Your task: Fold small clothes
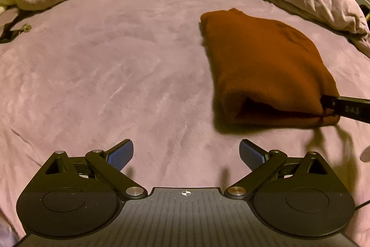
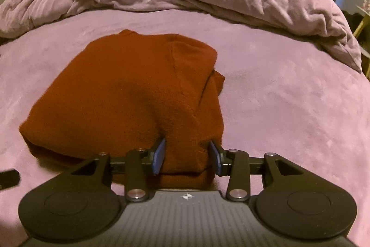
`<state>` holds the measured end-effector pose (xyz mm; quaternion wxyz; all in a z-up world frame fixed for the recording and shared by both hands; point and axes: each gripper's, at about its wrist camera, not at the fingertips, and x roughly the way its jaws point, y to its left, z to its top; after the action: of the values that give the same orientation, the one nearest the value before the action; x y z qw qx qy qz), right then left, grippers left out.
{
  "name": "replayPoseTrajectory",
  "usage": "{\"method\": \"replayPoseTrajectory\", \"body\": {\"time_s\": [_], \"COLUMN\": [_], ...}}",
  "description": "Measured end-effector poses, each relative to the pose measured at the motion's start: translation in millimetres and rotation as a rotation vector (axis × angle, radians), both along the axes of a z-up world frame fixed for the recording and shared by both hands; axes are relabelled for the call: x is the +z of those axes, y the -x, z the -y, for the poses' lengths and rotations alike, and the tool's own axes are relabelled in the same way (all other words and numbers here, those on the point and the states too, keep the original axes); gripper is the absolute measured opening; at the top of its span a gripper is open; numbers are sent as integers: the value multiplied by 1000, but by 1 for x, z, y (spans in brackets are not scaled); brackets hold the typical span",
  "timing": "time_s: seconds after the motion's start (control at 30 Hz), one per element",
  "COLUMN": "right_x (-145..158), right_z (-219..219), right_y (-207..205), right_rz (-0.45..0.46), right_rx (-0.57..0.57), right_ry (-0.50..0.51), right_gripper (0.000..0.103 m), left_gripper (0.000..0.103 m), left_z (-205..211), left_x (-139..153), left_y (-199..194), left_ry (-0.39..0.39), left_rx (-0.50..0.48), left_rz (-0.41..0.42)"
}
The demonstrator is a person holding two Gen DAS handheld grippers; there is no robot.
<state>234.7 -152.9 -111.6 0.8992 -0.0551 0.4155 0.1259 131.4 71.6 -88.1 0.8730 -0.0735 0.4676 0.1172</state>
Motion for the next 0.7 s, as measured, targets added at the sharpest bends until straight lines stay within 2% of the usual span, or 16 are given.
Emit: {"method": "replayPoseTrajectory", "body": {"time_s": [0.1,0.2,0.27,0.33,0.37,0.43,0.53,0.6,0.7], "right_x": [4,-1,-7,-10,-11,-9,-5,1,13], "right_z": [6,14,19,21,23,24,21,16,8], "right_y": [13,37,54,68,74,82,85,85,94], "right_rz": [-37,-108,-175,-213,-224,-247,-300,-312,-275], "right_rx": [-1,-11,-14,-18,-28,-47,-48,-46,-18], "right_ry": [-3,5,9,8,12,22,34,61,87], "right_gripper": [39,46,61,66,73,79,83,84,89], "left_gripper": [101,101,101,101,101,102,102,102,102], "left_z": [4,8,11,15,17,21,25,26,27], "left_x": [0,-1,-1,0,1,2,3,4,10], "left_y": [4,10,14,19,21,24,27,28,31], "left_ry": [-1,18,22,19,15,8,-8,-25,-40], "left_rx": [-22,-36,-37,-45,-51,-63,-74,-80,-82], "left_rz": [-10,-28,-37,-44,-48,-54,-71,-78,-77]}}
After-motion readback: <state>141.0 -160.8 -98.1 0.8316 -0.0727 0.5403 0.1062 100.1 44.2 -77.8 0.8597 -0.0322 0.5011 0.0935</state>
